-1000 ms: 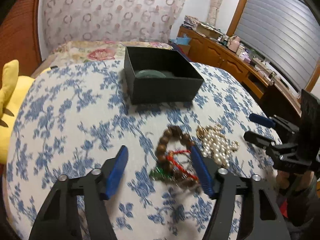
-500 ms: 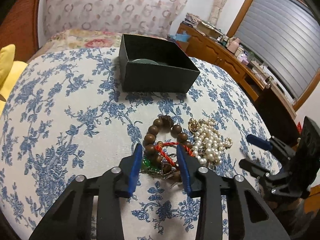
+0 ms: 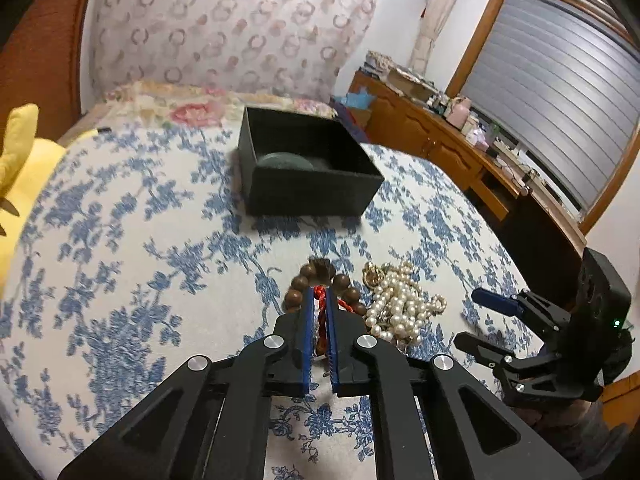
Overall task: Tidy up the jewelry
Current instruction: 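Move the left tool back to the pile over the red string bracelet, then grasp the red string bracelet with the left tool while the right tool grasps the pearl necklace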
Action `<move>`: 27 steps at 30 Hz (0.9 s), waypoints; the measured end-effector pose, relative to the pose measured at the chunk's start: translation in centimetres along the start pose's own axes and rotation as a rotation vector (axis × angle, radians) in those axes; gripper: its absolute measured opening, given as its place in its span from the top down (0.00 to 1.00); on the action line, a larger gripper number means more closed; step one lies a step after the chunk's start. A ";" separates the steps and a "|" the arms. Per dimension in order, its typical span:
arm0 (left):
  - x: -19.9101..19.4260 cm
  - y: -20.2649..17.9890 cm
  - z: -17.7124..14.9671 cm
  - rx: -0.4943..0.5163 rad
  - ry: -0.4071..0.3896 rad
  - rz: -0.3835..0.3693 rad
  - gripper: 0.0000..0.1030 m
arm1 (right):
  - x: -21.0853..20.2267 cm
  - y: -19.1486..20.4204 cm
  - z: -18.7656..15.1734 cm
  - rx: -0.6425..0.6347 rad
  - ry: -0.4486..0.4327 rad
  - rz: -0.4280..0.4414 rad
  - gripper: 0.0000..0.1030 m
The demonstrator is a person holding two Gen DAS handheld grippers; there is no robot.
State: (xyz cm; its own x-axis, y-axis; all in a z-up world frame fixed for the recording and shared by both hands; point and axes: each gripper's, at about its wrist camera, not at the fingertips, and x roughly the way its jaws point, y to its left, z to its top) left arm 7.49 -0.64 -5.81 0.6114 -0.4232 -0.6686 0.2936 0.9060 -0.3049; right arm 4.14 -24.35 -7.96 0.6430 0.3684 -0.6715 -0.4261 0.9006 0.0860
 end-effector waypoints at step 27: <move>-3.2 1.2 -1.6 0.015 -0.072 0.040 0.93 | 3.7 4.4 2.6 -0.137 0.089 0.098 0.73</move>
State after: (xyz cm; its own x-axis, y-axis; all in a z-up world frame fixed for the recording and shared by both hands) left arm 4.67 1.80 -5.14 0.6739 -0.3867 -0.6296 0.2786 0.9222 -0.2683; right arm 6.30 -18.42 -8.09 0.5380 0.4258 -0.7275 -0.5703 0.8194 0.0578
